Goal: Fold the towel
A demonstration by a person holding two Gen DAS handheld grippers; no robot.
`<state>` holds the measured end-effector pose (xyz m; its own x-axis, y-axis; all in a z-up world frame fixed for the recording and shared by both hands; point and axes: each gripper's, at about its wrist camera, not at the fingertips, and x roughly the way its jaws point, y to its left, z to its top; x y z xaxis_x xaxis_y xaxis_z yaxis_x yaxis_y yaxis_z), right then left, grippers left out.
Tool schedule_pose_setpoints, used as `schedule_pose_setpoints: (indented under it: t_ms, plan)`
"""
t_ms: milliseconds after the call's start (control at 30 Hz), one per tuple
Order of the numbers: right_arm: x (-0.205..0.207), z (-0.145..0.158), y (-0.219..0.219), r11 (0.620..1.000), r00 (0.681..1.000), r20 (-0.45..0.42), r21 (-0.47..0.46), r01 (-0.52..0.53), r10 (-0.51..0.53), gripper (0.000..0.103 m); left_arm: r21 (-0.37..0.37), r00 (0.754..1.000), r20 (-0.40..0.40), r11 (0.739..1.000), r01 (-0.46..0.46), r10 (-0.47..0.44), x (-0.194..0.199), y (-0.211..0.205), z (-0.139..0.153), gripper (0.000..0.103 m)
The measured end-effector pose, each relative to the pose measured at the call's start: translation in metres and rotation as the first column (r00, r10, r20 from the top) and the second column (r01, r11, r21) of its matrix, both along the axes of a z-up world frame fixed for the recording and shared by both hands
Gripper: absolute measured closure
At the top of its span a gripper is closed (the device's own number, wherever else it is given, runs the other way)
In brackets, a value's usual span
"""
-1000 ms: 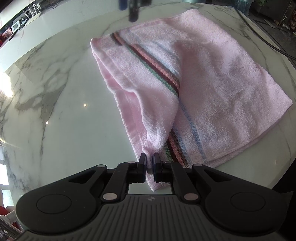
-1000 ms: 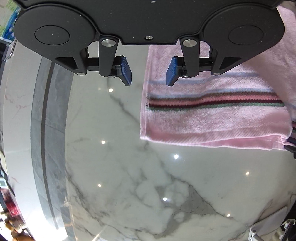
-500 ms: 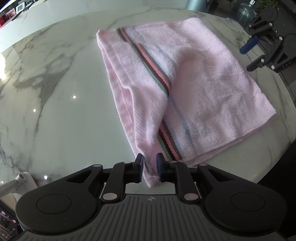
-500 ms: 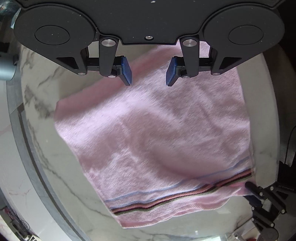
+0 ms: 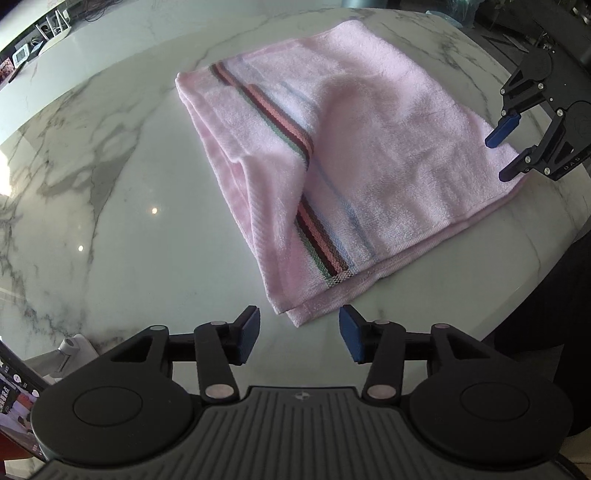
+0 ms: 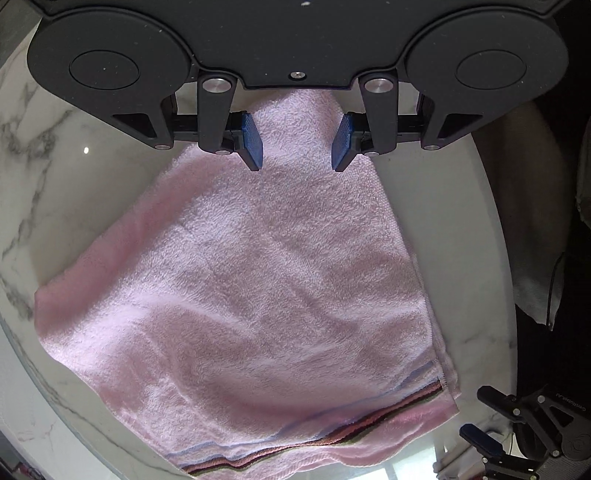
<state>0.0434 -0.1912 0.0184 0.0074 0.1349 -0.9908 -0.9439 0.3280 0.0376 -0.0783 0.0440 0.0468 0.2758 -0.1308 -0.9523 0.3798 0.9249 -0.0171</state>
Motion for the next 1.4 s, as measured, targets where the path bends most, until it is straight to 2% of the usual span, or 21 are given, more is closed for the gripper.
schedule_pose_setpoints:
  t_ms: [200,467,500,567,667,967,1167,1233,1400]
  plan:
    - [-0.014,0.013,-0.015,0.998,1.000,0.024,0.064,-0.009,0.007,0.063,-0.010,1.000,-0.007,1.000,0.005,-0.005,0.000,-0.002,-0.002,0.057]
    - [-0.043,0.007,-0.018,0.993,0.987,0.112,0.003,-0.115,0.114,0.064,-0.044,0.999,-0.047,0.999,-0.012,0.010,0.000,-0.005,-0.019,0.059]
    - [-0.045,0.004,-0.017,0.992,0.985,0.121,-0.011,-0.123,0.124,0.068,-0.046,0.999,-0.051,0.999,-0.010,0.007,-0.001,-0.005,-0.020,0.059]
    - [-0.047,0.001,-0.016,0.990,0.981,0.135,-0.034,-0.135,0.139,0.094,-0.052,0.999,-0.051,0.999,0.005,-0.008,-0.004,-0.007,-0.019,0.059]
    - [-0.048,0.004,-0.019,0.989,0.979,0.141,-0.038,-0.145,0.149,0.099,-0.074,0.999,-0.048,0.997,0.008,-0.011,-0.007,-0.006,-0.019,0.059]
    - [-0.043,0.027,-0.030,0.989,0.979,0.144,-0.028,-0.142,0.145,0.099,-0.152,0.998,-0.047,0.988,0.032,-0.040,-0.009,-0.008,-0.020,0.060]
    - [-0.045,0.025,-0.033,0.984,0.978,0.119,-0.072,-0.162,0.170,0.101,-0.136,0.998,-0.057,0.991,0.003,-0.011,-0.001,-0.009,-0.029,0.063]
    - [-0.045,0.026,-0.036,0.983,0.979,0.110,-0.077,-0.164,0.172,0.101,-0.129,0.998,-0.070,0.991,-0.018,0.009,0.002,-0.006,-0.030,0.067]
    - [-0.043,0.023,-0.046,0.979,0.982,0.058,-0.107,-0.174,0.181,0.101,-0.069,0.997,-0.065,0.997,-0.045,0.040,0.005,-0.002,-0.030,0.069]
